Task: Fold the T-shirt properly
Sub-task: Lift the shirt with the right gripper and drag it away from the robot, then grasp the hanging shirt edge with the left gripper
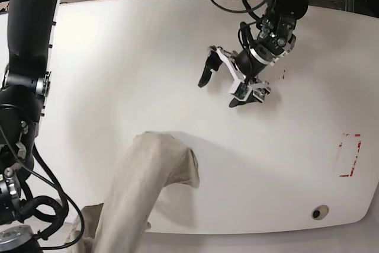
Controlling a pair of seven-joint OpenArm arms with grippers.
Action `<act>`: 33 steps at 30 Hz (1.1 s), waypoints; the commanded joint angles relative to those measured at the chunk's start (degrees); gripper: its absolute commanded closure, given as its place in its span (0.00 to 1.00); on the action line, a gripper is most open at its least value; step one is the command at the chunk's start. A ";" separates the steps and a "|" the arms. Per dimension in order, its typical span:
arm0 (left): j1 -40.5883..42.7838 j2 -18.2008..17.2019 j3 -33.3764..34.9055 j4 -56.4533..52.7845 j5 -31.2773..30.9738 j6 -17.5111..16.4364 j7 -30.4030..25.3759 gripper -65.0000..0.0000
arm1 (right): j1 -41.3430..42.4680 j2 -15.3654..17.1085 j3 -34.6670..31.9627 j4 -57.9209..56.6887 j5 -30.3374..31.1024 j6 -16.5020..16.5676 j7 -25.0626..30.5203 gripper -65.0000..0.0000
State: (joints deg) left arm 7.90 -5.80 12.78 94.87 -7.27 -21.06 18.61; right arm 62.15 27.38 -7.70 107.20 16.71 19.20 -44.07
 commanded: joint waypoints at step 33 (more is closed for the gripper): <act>-16.65 7.08 5.64 -23.71 -1.13 3.61 -2.13 0.15 | 12.65 -1.49 -7.11 -2.36 0.21 -0.43 0.34 1.00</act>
State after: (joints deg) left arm -6.96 0.49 18.59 71.59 -7.75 -17.19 17.82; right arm 72.58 25.58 -15.44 104.75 17.43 19.55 -45.25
